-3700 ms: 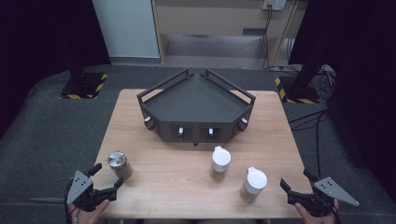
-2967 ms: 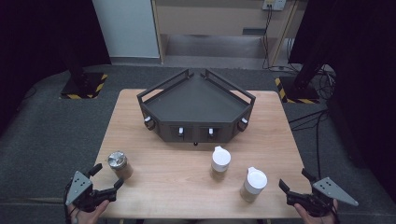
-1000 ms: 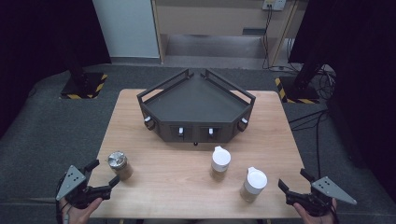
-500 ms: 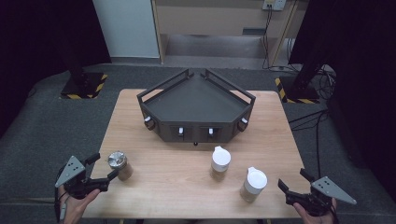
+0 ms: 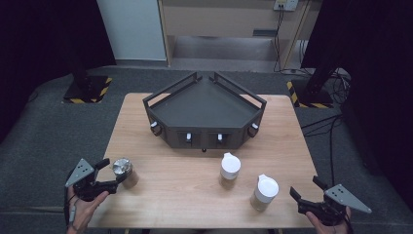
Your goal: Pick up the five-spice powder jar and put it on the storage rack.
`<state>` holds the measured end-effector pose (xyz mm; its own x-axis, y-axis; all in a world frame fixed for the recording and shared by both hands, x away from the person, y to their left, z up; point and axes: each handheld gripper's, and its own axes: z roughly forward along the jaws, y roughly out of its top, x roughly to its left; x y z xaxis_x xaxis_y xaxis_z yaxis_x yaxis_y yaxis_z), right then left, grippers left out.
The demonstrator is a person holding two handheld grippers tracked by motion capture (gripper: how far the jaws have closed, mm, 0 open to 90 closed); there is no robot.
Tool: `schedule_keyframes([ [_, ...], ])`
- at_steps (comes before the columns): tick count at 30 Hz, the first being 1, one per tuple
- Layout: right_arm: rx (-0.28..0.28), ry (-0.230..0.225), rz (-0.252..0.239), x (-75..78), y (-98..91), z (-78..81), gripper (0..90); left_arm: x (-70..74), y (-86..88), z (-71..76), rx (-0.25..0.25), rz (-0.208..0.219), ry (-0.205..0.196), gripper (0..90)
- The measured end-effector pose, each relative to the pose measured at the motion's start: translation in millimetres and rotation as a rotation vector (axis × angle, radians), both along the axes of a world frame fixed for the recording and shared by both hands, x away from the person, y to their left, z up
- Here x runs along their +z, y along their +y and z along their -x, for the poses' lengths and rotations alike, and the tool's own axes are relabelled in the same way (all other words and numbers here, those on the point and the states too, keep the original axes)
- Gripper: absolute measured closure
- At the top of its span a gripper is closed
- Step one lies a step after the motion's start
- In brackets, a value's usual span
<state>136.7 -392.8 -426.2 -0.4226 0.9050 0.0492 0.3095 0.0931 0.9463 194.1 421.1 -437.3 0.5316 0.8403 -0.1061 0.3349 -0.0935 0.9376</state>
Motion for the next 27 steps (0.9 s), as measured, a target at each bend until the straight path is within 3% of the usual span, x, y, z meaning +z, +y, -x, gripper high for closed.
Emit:
schedule_keyframes([
  [13, 0.001, 0.0, 0.0, -0.2, -0.1, -0.2, 5.8, -9.8, -6.2, -14.1, -0.024, -0.019, 0.004, 19.2],
  [18, 0.003, 0.0, 0.002, 0.0, 0.1, -0.2, 5.9, -13.7, -8.8, -12.8, -0.022, -0.031, -0.023, 33.0],
  [27, 0.004, 0.001, 0.002, -0.1, 0.1, -0.6, 6.2, -6.6, -13.6, -15.8, -0.038, -0.042, -0.023, 33.7],
])
